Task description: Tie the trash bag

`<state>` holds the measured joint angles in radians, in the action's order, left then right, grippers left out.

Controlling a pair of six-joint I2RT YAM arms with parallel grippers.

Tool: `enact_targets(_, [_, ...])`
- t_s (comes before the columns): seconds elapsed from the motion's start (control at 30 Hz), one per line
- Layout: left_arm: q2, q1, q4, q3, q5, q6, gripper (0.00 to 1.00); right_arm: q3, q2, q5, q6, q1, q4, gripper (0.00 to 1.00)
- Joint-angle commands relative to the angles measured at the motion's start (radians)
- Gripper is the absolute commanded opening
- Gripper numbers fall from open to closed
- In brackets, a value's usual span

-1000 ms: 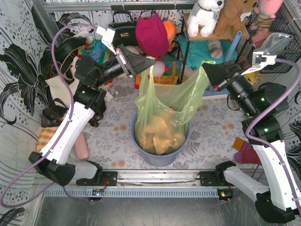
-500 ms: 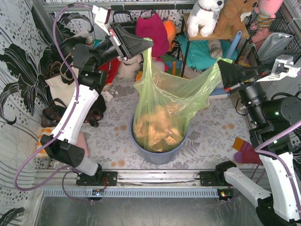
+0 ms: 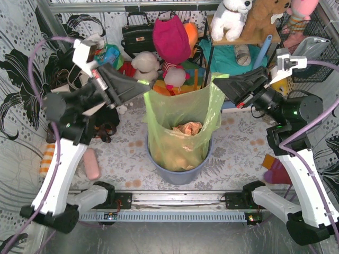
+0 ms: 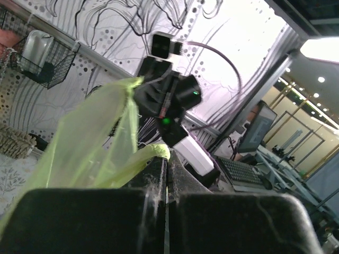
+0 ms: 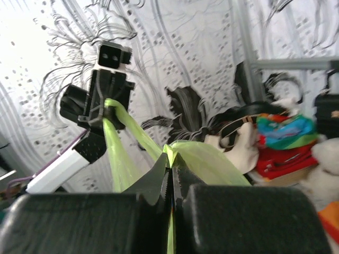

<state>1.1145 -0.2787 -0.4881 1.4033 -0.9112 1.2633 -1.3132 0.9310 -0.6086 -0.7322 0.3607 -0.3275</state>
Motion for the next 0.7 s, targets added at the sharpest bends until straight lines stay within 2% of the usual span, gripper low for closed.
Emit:
enact_targets(0.0, [-0.113, 0.002, 0.176, -0.041, -0.004, -0.084, 0.02, 0.034, -0.02, -0.143, -0.139, 0.006, -0.159, 0.0])
enact_targets(0.13, [-0.098, 0.001, 0.116, 0.012, 0.019, -0.028, 0.03, -0.004, 0.014, -0.109, -0.143, 0.006, -0.159, 0.0])
enact_targets(0.27, [-0.045, 0.001, 0.007, 0.091, 0.012, 0.057, 0.02, -0.128, 0.1, -0.132, -0.233, 0.006, -0.296, 0.0])
enact_targets(0.37, [-0.07, 0.002, 0.007, 0.043, 0.029, 0.053, 0.02, -0.146, 0.115, -0.14, -0.292, 0.006, -0.38, 0.0])
enact_targets(0.5, [-0.139, 0.002, 0.054, -0.067, 0.049, -0.001, 0.07, -0.047, 0.069, -0.134, -0.287, 0.006, -0.35, 0.0])
enact_targets(0.53, [-0.154, 0.002, 0.062, -0.094, 0.055, -0.006, 0.09, -0.014, 0.054, -0.131, -0.278, 0.006, -0.326, 0.06])
enact_targets(0.57, [-0.168, 0.002, 0.062, -0.123, 0.058, -0.006, 0.13, 0.017, 0.039, -0.128, -0.271, 0.005, -0.304, 0.19])
enact_targets(0.63, [-0.178, 0.001, 0.06, -0.158, 0.061, -0.004, 0.29, 0.058, 0.016, -0.121, -0.258, 0.006, -0.255, 0.33])
enact_targets(0.67, [-0.178, 0.001, 0.06, -0.165, 0.059, -0.002, 0.38, 0.062, 0.008, -0.119, -0.243, 0.006, -0.225, 0.36])
